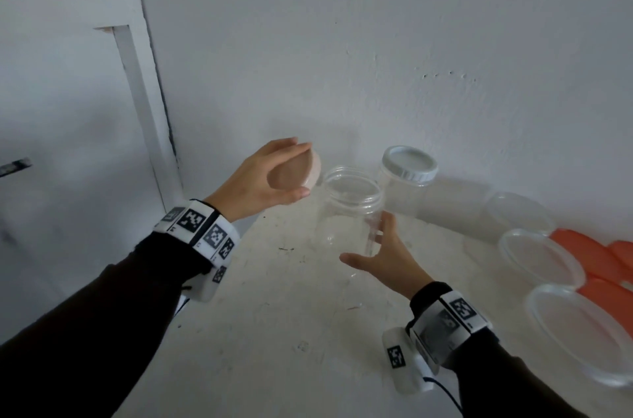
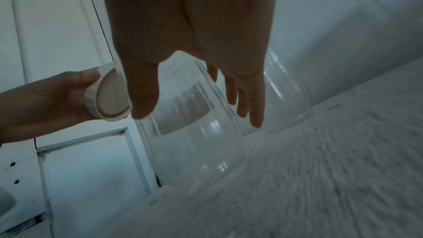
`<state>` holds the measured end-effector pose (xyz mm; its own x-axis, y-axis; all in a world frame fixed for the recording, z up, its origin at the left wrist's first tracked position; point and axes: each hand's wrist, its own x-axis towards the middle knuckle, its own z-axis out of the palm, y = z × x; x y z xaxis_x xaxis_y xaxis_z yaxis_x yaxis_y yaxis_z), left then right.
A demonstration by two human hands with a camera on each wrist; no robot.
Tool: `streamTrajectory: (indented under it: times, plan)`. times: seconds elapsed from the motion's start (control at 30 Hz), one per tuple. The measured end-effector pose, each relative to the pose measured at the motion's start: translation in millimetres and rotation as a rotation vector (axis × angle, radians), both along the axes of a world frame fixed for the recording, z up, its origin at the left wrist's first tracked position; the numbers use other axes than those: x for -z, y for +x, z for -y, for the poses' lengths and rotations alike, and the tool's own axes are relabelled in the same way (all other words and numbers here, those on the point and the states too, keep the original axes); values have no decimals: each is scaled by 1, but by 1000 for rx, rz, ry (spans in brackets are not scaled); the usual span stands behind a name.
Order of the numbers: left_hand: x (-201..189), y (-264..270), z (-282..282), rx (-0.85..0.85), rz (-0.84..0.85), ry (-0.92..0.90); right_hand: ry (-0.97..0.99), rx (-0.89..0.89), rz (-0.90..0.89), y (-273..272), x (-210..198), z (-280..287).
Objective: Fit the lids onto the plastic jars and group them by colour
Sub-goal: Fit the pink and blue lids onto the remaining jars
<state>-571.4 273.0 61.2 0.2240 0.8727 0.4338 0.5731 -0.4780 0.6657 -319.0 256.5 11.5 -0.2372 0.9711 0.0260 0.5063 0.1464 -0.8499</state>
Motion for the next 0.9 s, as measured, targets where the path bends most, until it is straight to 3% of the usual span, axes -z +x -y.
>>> streamTrajectory:
  times: [0.13,0.27,0.5,0.9]
  plan:
    - [-7,17,-5,44,25,21,30,79,47,3,-2,0]
    - [-16,34,-8,119,7,11,30,79,-15,2,1,2]
    - [-22,51,-10,224,-229,-30,8,30,-45,-5,4,1]
    - [-28,60,-12,257,-363,-54,-9,0,-34,-6,5,-2]
